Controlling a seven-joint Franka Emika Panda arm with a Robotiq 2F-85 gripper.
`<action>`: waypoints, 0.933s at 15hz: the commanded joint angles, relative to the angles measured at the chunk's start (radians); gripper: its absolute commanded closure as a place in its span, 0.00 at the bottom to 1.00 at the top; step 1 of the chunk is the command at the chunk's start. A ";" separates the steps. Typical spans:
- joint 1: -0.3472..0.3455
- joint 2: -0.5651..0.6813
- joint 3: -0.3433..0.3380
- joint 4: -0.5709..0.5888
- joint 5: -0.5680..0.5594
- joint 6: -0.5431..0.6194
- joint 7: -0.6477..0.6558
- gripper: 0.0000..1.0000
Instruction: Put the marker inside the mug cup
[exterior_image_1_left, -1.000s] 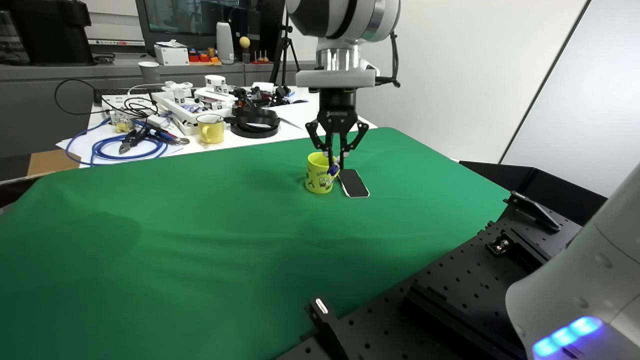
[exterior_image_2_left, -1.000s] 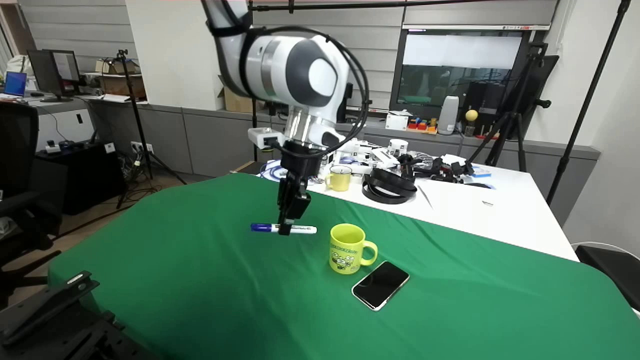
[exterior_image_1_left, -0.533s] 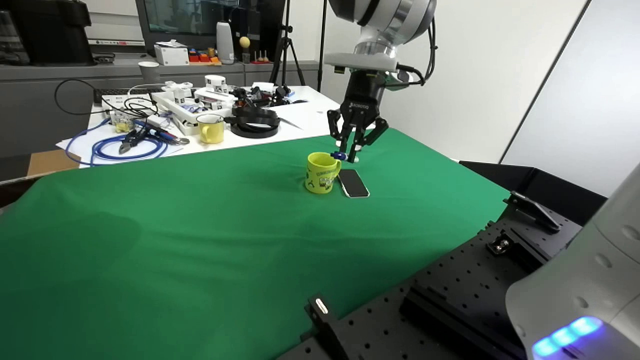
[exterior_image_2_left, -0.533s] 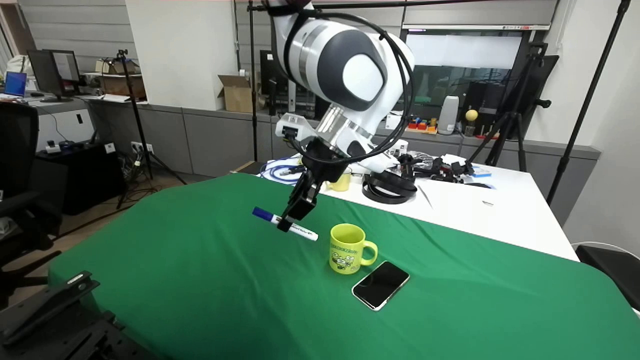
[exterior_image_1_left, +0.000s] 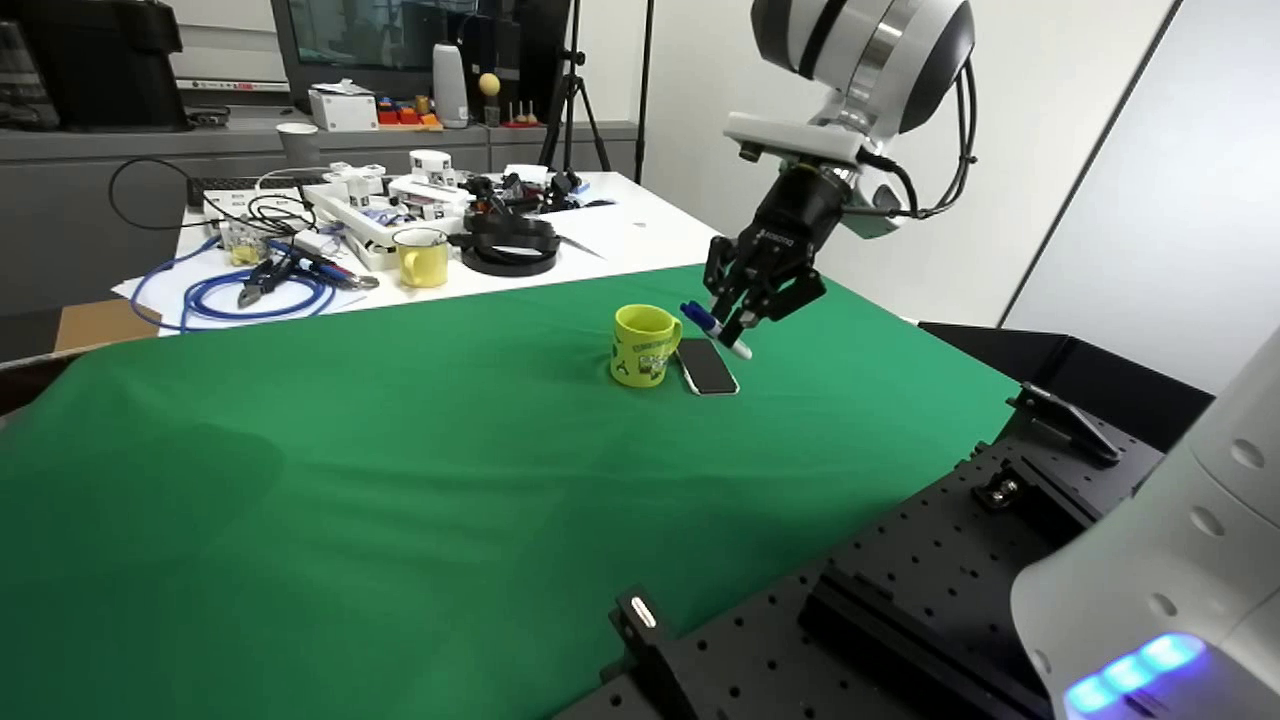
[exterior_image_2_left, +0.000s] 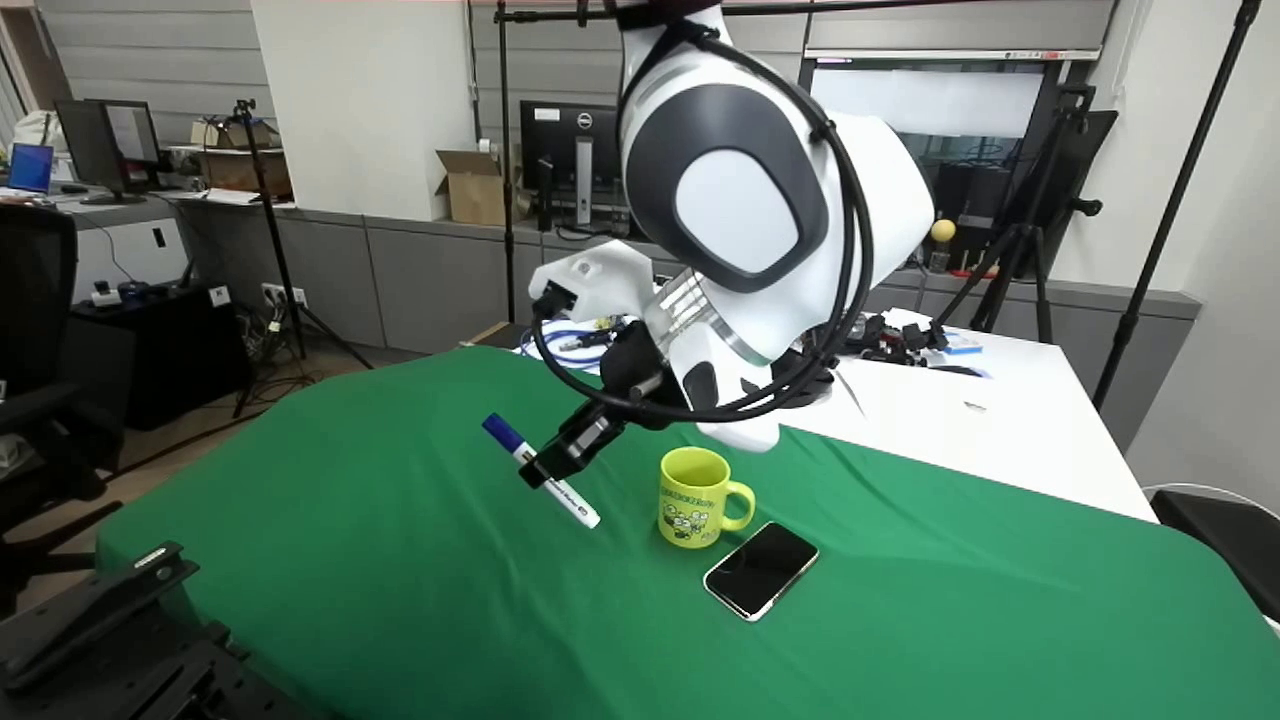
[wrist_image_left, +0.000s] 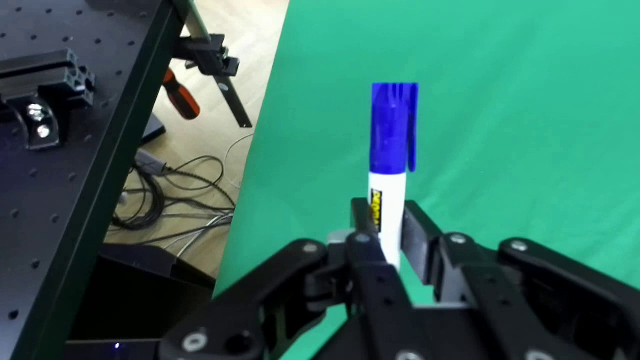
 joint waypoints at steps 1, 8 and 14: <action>-0.032 -0.060 -0.012 -0.058 0.180 -0.016 -0.070 0.95; -0.024 -0.035 -0.034 -0.053 0.285 -0.005 -0.134 0.80; -0.025 -0.035 -0.035 -0.054 0.293 -0.005 -0.138 0.80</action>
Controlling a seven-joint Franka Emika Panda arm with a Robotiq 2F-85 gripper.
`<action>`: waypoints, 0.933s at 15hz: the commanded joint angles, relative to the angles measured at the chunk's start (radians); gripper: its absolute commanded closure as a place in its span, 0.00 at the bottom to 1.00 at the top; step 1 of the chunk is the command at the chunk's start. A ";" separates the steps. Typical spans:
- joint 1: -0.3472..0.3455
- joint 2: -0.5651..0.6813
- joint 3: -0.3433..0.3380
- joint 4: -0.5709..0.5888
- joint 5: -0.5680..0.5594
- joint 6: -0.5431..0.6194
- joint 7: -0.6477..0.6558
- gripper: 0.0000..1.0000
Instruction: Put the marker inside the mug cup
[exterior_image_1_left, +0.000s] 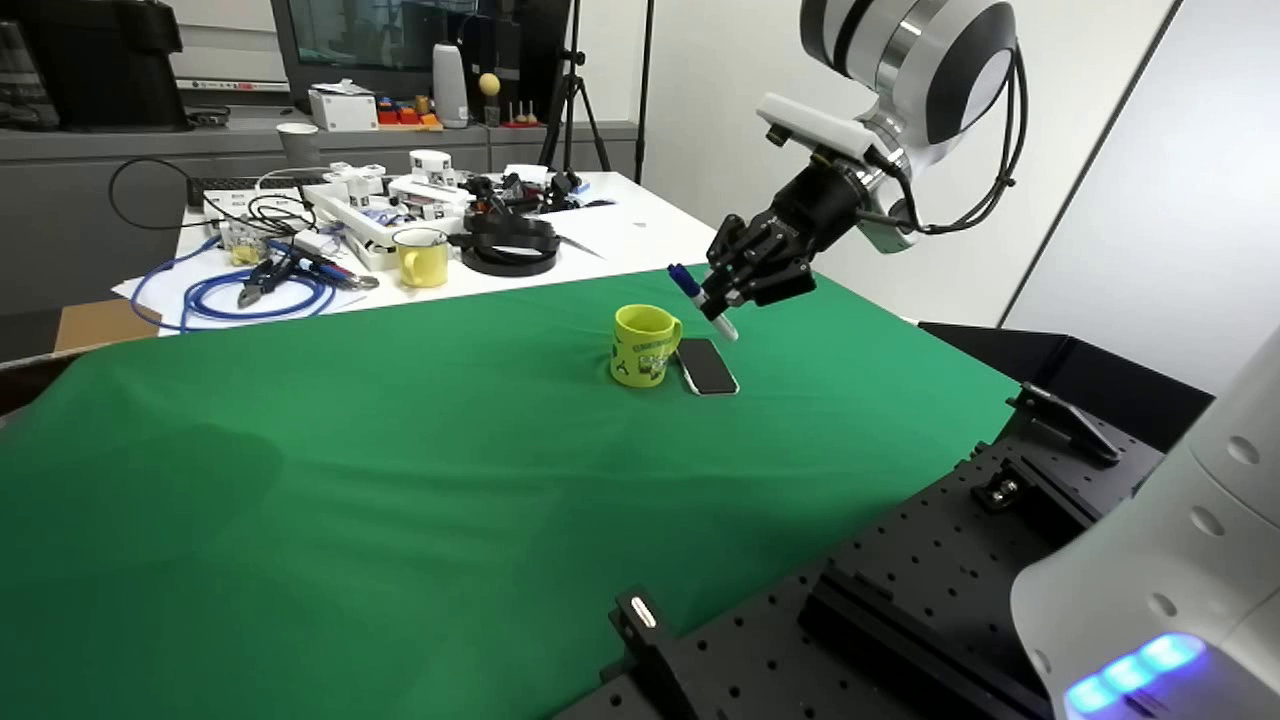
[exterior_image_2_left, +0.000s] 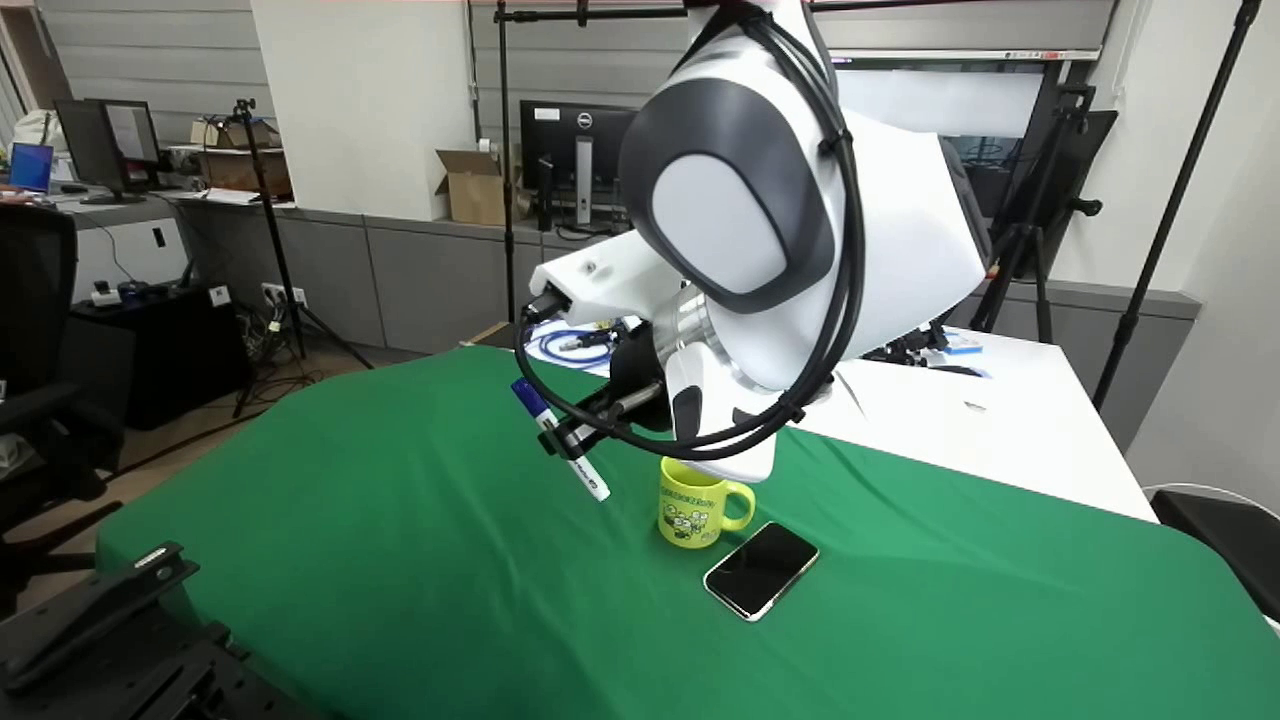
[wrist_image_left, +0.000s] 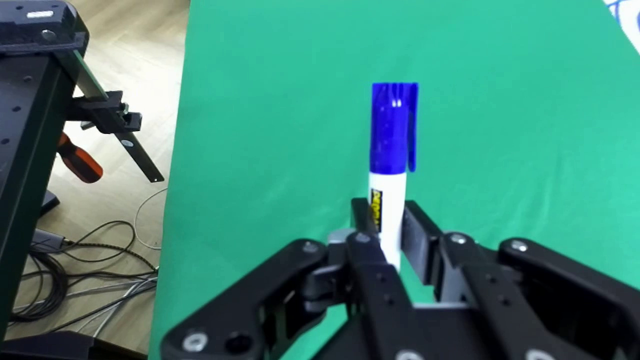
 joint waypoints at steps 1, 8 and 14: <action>0.011 0.000 -0.011 0.001 0.002 -0.003 0.001 0.80; -0.041 0.045 -0.050 0.150 0.004 -0.172 0.015 0.95; -0.111 0.154 -0.093 0.379 0.065 -0.369 0.038 0.95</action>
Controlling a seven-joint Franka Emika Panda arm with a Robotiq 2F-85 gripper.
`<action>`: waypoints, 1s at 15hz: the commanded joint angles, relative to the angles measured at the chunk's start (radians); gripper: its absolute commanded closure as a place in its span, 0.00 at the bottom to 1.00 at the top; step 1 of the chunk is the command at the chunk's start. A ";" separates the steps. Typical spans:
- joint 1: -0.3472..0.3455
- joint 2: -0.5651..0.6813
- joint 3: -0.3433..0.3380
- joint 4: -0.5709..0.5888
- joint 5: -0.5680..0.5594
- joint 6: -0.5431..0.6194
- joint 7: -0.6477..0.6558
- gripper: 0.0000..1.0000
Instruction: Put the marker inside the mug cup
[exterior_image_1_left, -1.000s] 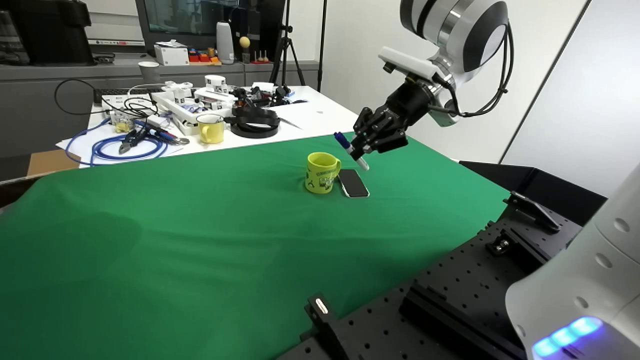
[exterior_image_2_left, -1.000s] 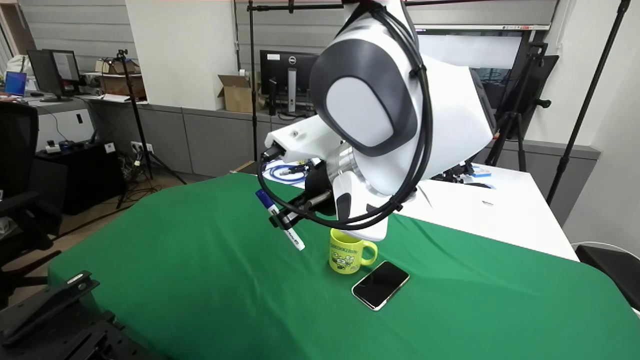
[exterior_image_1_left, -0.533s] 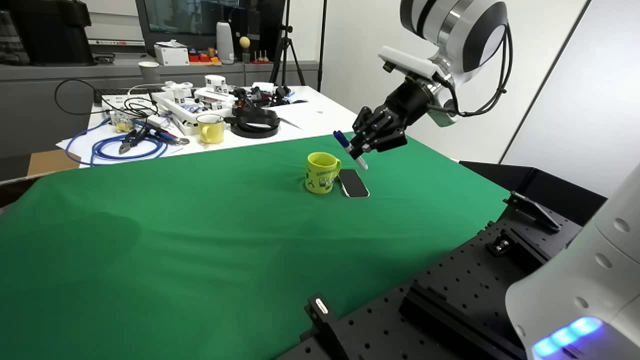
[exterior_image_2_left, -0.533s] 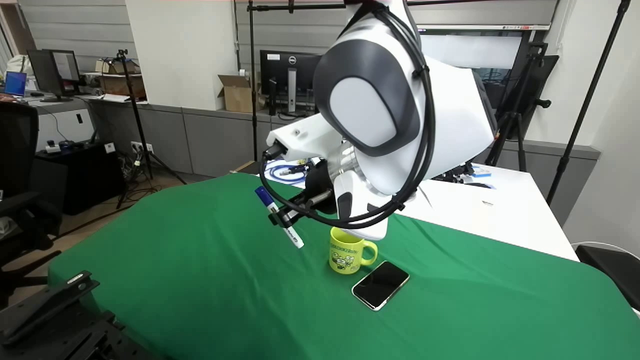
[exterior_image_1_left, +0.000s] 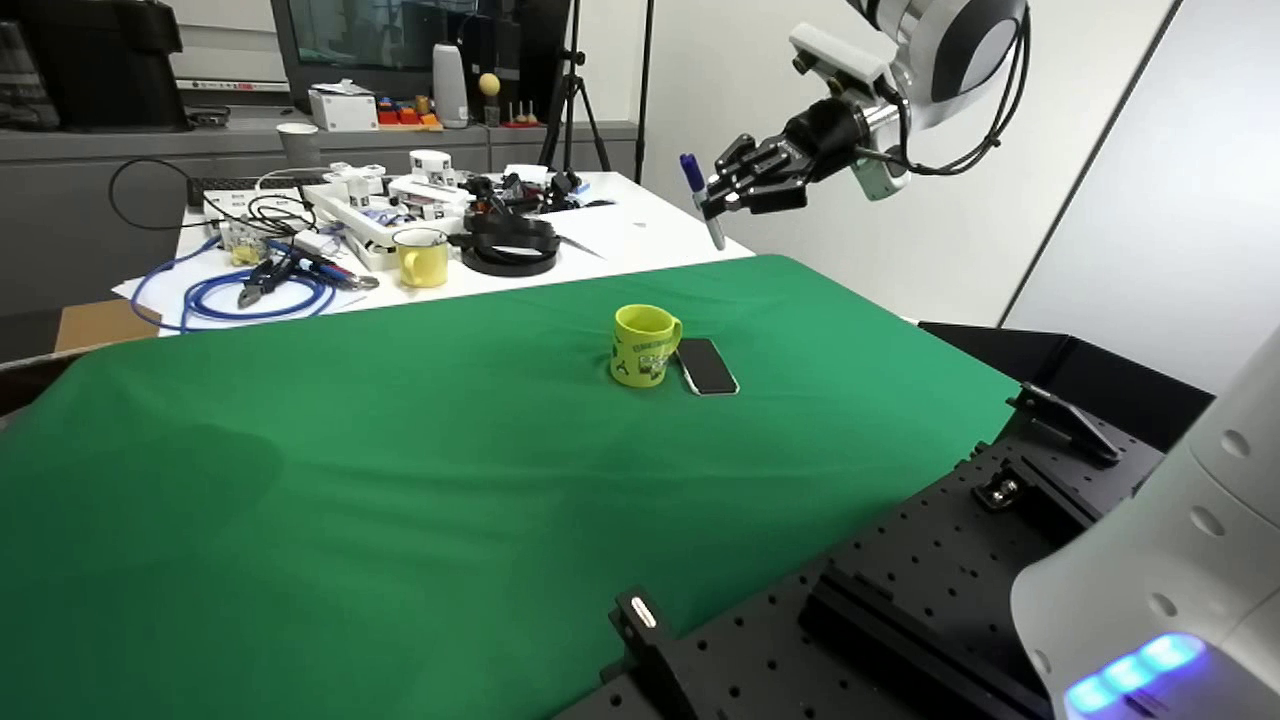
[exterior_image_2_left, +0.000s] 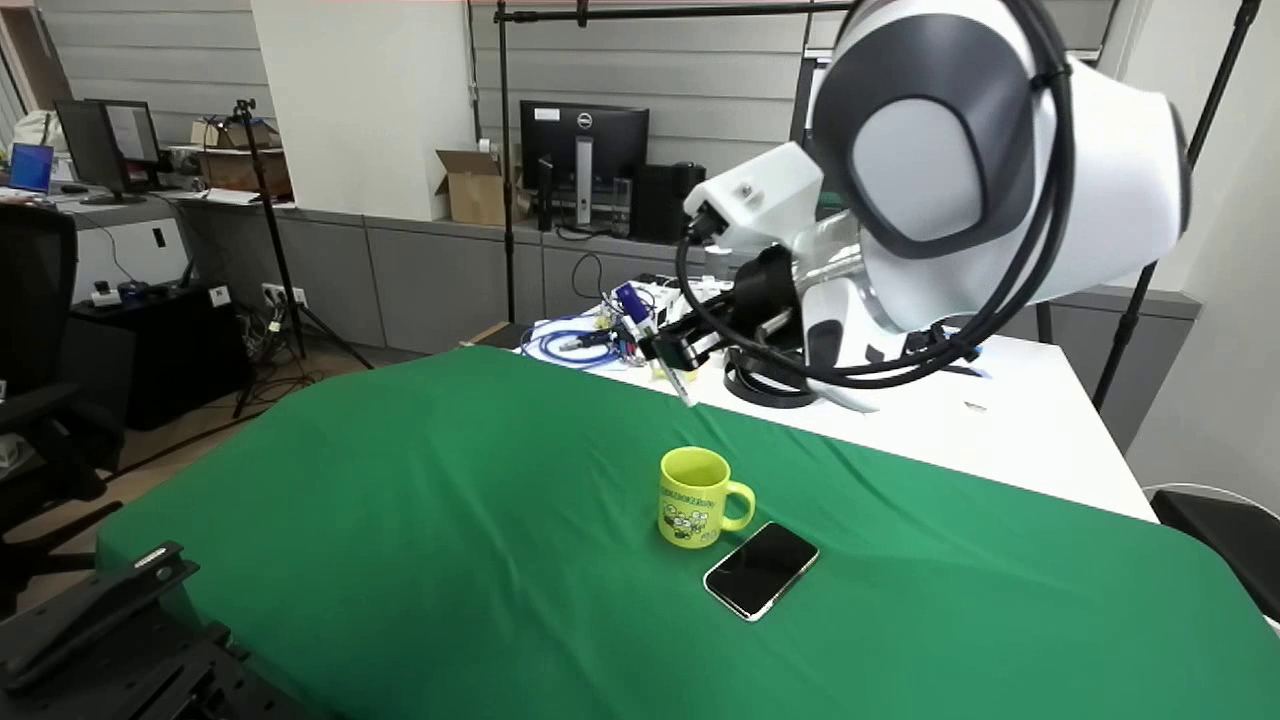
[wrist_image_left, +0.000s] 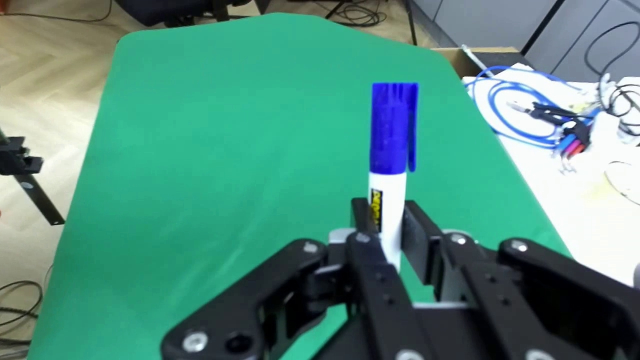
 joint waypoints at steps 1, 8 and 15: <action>-0.039 0.104 -0.013 0.159 0.051 -0.117 0.034 0.95; -0.061 0.269 0.000 0.358 0.172 -0.232 0.059 0.95; -0.048 0.420 0.020 0.451 0.213 -0.212 0.079 0.95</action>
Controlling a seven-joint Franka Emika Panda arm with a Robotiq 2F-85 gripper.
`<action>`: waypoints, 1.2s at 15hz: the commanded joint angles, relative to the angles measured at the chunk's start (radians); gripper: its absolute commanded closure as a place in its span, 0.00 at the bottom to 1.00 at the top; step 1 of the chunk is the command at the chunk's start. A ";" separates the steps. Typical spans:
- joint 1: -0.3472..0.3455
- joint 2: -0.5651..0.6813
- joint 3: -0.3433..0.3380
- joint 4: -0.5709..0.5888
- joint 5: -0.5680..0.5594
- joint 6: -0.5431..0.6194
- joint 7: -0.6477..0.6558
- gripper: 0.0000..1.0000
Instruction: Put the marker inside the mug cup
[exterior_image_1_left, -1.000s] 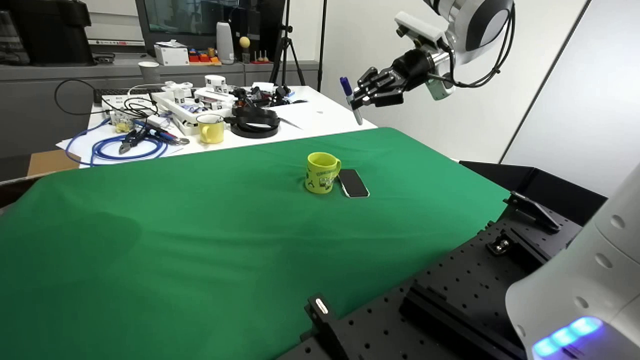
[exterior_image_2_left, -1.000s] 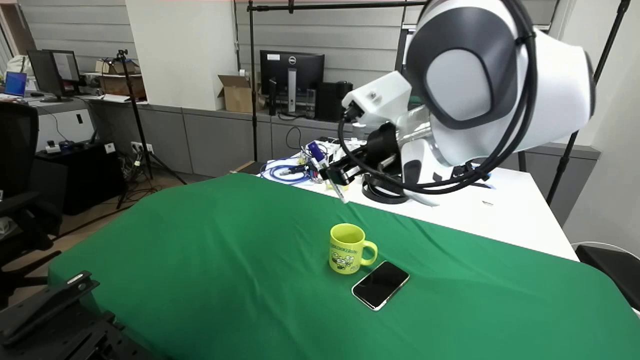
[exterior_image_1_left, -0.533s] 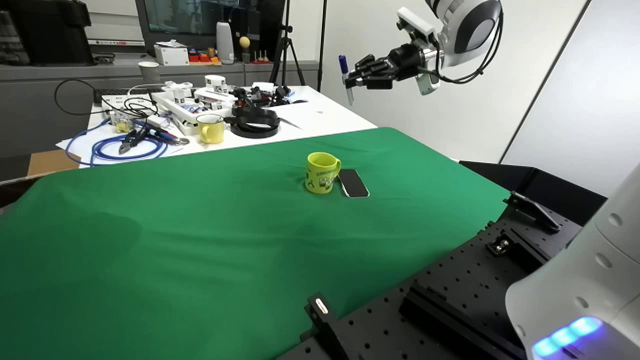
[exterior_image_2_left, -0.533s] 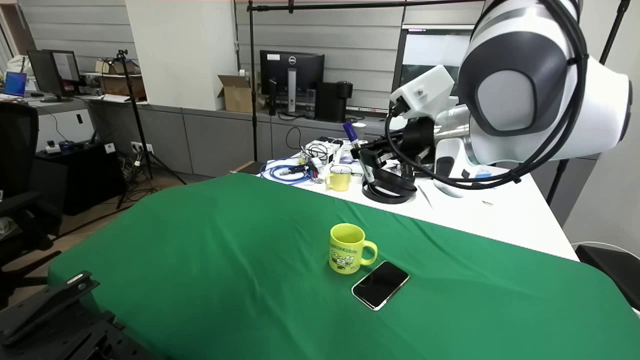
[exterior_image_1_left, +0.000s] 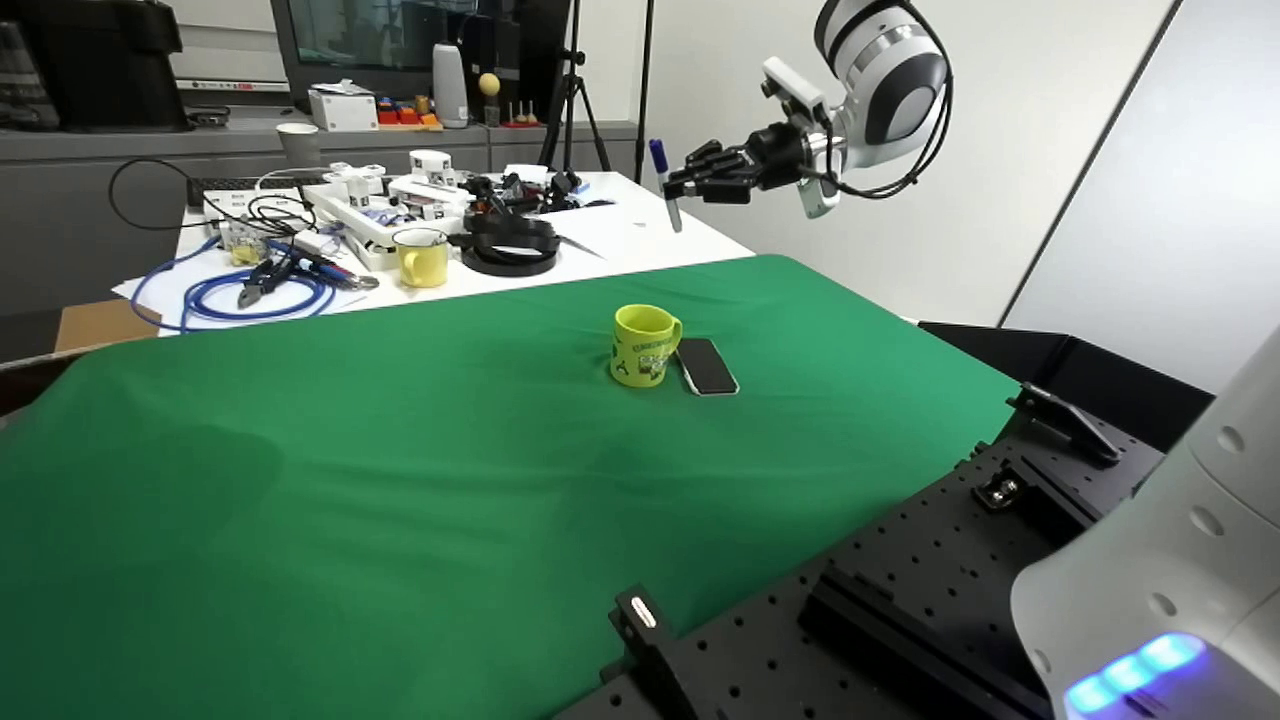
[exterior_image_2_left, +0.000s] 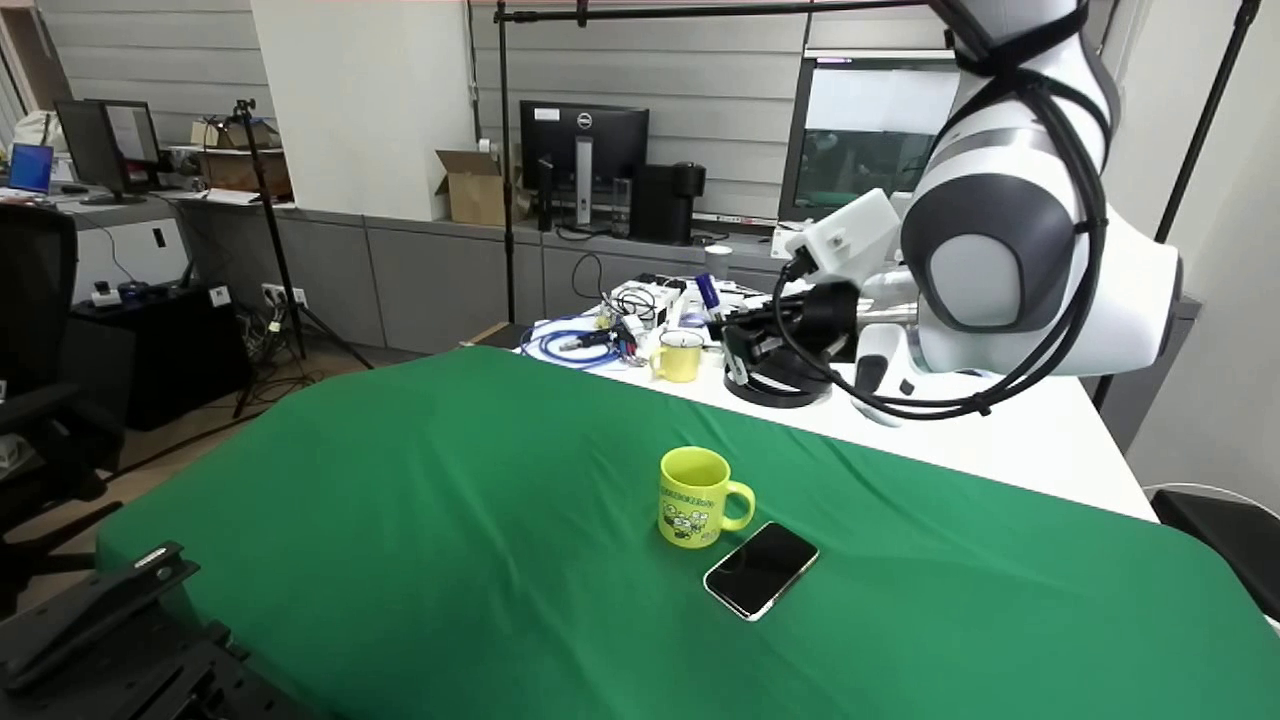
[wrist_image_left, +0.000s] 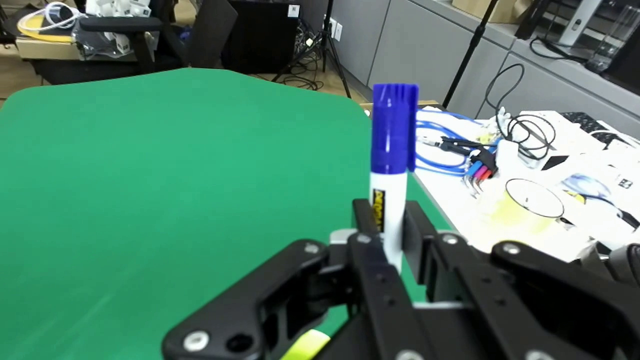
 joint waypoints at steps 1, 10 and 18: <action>0.002 0.090 0.009 0.072 0.013 -0.010 0.046 0.95; 0.008 0.233 0.034 0.168 0.024 -0.005 0.054 0.95; 0.004 0.369 0.042 0.298 0.052 0.025 0.112 0.95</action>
